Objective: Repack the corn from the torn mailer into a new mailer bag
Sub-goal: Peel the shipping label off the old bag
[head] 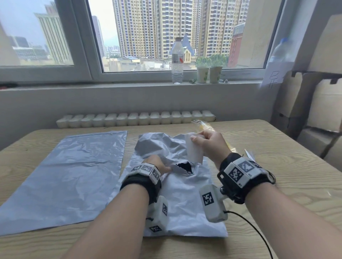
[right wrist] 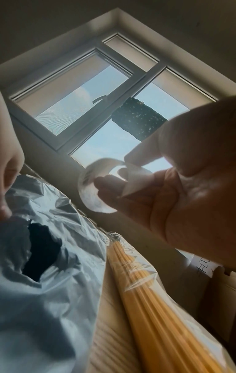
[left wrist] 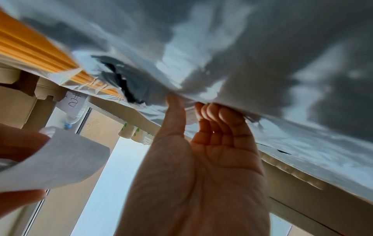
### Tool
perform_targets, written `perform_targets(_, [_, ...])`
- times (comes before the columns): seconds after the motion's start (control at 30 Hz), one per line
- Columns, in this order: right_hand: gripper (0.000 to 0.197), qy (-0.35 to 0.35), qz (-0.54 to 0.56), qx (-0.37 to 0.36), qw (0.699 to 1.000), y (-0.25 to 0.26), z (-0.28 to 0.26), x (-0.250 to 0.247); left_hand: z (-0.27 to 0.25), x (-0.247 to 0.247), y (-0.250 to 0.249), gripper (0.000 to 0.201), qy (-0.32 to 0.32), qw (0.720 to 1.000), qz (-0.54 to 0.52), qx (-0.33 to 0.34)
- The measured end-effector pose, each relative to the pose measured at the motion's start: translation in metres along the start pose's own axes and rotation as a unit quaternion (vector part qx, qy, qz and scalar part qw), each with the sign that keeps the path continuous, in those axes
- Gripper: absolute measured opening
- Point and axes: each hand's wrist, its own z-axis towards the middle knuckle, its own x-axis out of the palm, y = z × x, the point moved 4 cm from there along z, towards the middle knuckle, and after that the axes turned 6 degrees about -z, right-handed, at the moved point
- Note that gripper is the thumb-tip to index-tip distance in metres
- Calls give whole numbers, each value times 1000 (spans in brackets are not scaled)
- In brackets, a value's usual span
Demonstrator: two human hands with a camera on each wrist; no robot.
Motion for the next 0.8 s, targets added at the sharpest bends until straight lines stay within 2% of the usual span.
perform_targets(0.17, [14,-8,1,-1,1000,-5,7,-5,6,-8,-20,39,18,999,-41,-16])
perform_targets(0.27, [15,-14,-3,0,1000,-8,11,-7,9,-16,-27,54,31,999,-20,-16])
perform_targets(0.33, [15,-13,-8,-3,1000,-8,12,-6,6,-19,-33,54,51,998,-43,-9])
perform_targets(0.4, [15,-5,-21,-13,1000,-5,11,-3,3,-24,-35,42,47,989,-139,3])
perform_targets(0.47, [15,6,-36,-27,999,-2,7,0,-2,-30,-38,32,33,964,-265,8])
perform_targets(0.53, [20,10,-63,-40,997,1,3,3,-7,-38,-39,39,22,943,-332,3])
perform_targets(0.63, [24,16,-124,-61,990,3,-4,7,-16,-45,-38,50,37,937,-347,-8])
perform_targets(0.8, [36,32,-174,-100,979,8,-18,9,-29,-43,-35,35,53,945,-322,-6])
